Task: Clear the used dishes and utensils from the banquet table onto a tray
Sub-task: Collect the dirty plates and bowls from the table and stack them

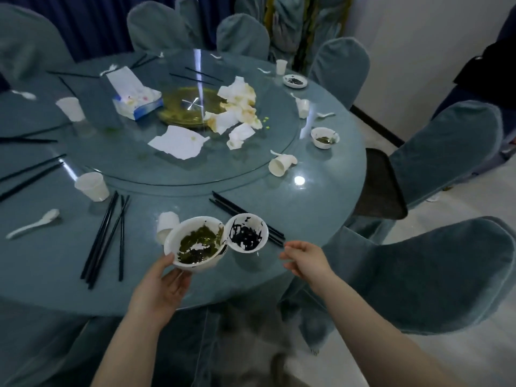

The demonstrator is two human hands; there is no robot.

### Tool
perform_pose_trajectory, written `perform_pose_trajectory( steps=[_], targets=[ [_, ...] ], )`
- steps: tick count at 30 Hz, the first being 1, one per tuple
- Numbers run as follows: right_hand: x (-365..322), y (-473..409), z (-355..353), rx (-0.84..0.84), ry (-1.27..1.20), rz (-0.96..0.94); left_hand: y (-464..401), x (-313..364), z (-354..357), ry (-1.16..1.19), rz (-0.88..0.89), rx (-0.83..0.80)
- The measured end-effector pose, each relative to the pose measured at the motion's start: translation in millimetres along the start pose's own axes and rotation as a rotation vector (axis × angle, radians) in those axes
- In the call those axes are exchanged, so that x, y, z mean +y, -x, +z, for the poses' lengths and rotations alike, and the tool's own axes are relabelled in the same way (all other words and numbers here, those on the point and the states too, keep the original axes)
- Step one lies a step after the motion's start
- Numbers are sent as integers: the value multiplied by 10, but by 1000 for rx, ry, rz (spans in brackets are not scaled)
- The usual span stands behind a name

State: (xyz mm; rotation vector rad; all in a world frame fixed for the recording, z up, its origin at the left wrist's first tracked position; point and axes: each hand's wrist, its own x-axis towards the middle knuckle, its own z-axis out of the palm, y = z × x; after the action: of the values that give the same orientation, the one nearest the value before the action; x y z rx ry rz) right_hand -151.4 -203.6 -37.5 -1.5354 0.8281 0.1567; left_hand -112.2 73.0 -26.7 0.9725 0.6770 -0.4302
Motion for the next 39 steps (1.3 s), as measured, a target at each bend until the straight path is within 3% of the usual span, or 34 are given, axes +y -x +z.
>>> perform_pose_trajectory(
  steps=[6,15,23,39],
  targets=[
    [-3,-414,341,-34,188,58,-56,-18,-81,10,11,67],
    [-46,-756,512,0,195,56,-191,-36,-51,-37,58,64],
    [-459,-662,57,27,-51,-21,-392,-143,405,-179,91,-28],
    [-486,-320,-1390,-65,-20,-188,31,-1029,1865,-295,136,-265]
  ],
)
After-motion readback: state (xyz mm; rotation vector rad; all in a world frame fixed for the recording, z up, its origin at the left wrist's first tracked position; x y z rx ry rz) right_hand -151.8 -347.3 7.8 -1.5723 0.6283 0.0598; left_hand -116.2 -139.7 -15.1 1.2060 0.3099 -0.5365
